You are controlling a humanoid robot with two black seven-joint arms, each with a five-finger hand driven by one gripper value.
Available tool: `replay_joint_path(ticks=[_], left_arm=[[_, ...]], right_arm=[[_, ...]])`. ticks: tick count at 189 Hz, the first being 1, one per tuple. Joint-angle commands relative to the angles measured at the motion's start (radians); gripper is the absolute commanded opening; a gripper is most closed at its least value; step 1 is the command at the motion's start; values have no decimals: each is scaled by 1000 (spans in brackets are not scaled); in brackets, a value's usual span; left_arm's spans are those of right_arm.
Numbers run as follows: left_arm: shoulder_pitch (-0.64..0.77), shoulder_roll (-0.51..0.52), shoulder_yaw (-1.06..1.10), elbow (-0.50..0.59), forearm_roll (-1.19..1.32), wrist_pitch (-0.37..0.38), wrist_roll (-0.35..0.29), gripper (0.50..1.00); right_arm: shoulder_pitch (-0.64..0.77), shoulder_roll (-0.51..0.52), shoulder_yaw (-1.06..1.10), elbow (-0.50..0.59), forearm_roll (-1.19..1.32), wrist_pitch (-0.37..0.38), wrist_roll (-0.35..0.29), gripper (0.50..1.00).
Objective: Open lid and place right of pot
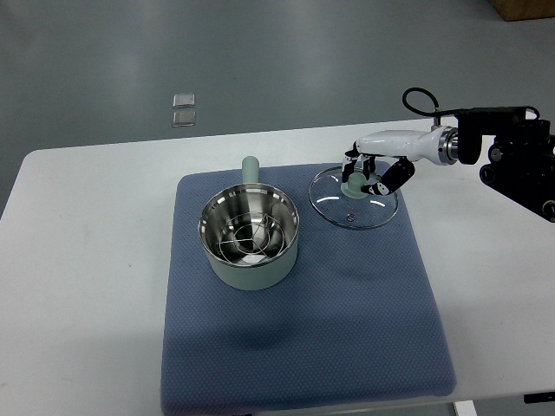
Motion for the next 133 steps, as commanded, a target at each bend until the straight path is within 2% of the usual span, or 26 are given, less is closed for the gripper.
replay_joint_path(ticks=[1, 8, 11, 15, 17, 18, 19, 20, 21, 22, 23, 24, 25, 26, 27, 28, 29, 30, 31, 35, 44, 92, 133], left_arm=[[0, 0, 0, 0, 0, 0, 0, 1000], [0, 0, 0, 0, 0, 0, 0, 1000], [0, 0, 0, 0, 0, 0, 0, 1000], [0, 0, 0, 0, 0, 0, 0, 1000], [0, 0, 0, 0, 0, 0, 0, 1000], [0, 0, 0, 0, 0, 0, 0, 1000], [0, 0, 0, 0, 0, 0, 0, 1000], [0, 0, 0, 0, 0, 0, 0, 1000], [0, 0, 0, 0, 0, 0, 0, 1000], [0, 0, 0, 0, 0, 0, 0, 1000], [0, 0, 0, 0, 0, 0, 0, 1000], [0, 0, 0, 0, 0, 0, 0, 1000], [0, 0, 0, 0, 0, 0, 0, 1000], [0, 0, 0, 0, 0, 0, 0, 1000], [0, 0, 0, 0, 0, 0, 0, 1000], [0, 0, 0, 0, 0, 0, 0, 1000], [0, 0, 0, 0, 0, 0, 0, 1000], [0, 0, 0, 0, 0, 0, 0, 1000], [0, 0, 0, 0, 0, 0, 0, 1000], [0, 0, 0, 0, 0, 0, 0, 1000], [0, 0, 0, 0, 0, 0, 0, 1000], [0, 0, 0, 0, 0, 0, 0, 1000], [0, 0, 0, 0, 0, 0, 0, 1000]], right_arm=[[-20, 24, 0, -1, 1, -5, -2, 500], [-20, 24, 0, -1, 1, -5, -2, 500], [-26, 34, 0, 0, 3, -5, -2, 537], [-28, 34, 0, -1, 3, -5, -2, 556], [-28, 36, 0, -1, 4, -5, -2, 600], [-28, 36, 0, -1, 4, -5, -2, 601], [-28, 36, 0, -1, 4, -5, -2, 631], [-28, 36, 0, -1, 4, -5, -2, 631], [-28, 36, 0, -1, 6, -7, -2, 668], [-28, 36, 0, -1, 6, -7, -2, 668], [-29, 37, 0, -1, 6, -7, -2, 711], [-29, 37, 0, -1, 6, -7, -2, 711], [-29, 37, 0, -1, 6, -8, -2, 757], [-29, 37, 0, -1, 6, -8, -2, 758], [-31, 36, 0, -1, 8, -10, -2, 798], [-31, 36, 0, -1, 8, -10, -2, 799], [-31, 37, 1, -1, 8, -11, -2, 835], [-31, 37, 1, -1, 8, -11, -2, 836], [-32, 37, 1, -1, 8, -14, -2, 862], [-35, 37, 1, -1, 9, -17, -3, 895], [-38, 39, 1, -1, 23, -22, -6, 930], [-35, 19, 3, -1, 172, -8, 0, 930], [-38, 20, 1, -53, 641, 52, -17, 930]])
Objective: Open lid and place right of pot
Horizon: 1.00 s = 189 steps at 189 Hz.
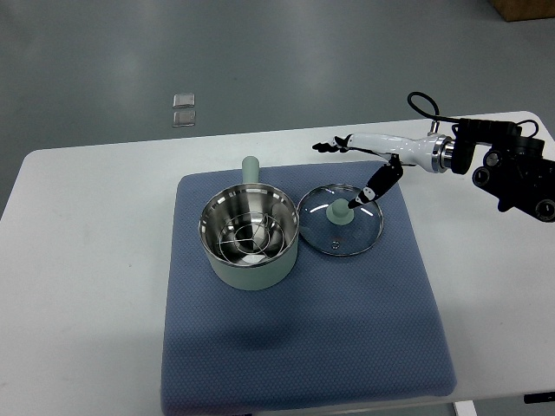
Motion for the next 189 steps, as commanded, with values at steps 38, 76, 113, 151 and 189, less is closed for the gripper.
replay_joint_path(ticks=[38, 76, 113, 151, 189], left_arm=[[0, 0, 0, 0, 0, 0, 0, 1000], [0, 0, 0, 0, 0, 0, 0, 1000], [0, 0, 0, 0, 0, 0, 0, 1000], [0, 0, 0, 0, 0, 0, 0, 1000], [0, 0, 0, 0, 0, 0, 0, 1000]], right_arm=[[-20, 17, -3, -104, 673, 139, -46, 932], [-48, 28, 7, -130, 1082, 190, -199, 932], [-66, 62, 14, -140, 1412, 191, -443, 932], [-82, 92, 17, -159, 1489, 186, -457, 934], [-85, 96, 17, -176, 1489, 193, -445, 934]])
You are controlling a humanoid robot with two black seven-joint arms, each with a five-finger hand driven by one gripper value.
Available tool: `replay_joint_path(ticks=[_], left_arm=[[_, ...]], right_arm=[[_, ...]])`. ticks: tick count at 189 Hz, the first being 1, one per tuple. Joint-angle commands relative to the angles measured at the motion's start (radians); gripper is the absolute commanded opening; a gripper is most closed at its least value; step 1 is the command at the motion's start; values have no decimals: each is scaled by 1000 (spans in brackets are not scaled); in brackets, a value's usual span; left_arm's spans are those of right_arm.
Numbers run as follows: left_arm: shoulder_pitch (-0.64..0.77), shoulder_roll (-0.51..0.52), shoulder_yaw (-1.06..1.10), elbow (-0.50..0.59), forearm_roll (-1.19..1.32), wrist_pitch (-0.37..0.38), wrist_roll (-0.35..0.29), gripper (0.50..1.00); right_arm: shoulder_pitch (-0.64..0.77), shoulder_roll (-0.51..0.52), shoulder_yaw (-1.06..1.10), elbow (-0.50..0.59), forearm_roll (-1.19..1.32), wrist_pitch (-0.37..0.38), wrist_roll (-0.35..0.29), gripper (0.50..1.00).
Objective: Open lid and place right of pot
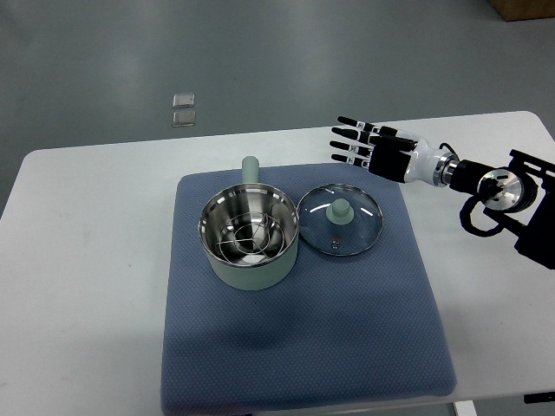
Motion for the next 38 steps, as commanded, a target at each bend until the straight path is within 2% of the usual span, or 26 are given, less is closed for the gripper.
replay_joint_path(ticks=[1, 38], left_arm=[[0, 0, 0, 0, 0, 0, 0, 1000], [0, 0, 0, 0, 0, 0, 0, 1000]], right_arm=[[-2, 1, -1, -8, 0, 6, 3, 934], [-5, -2, -3, -14, -14, 10, 3, 934]])
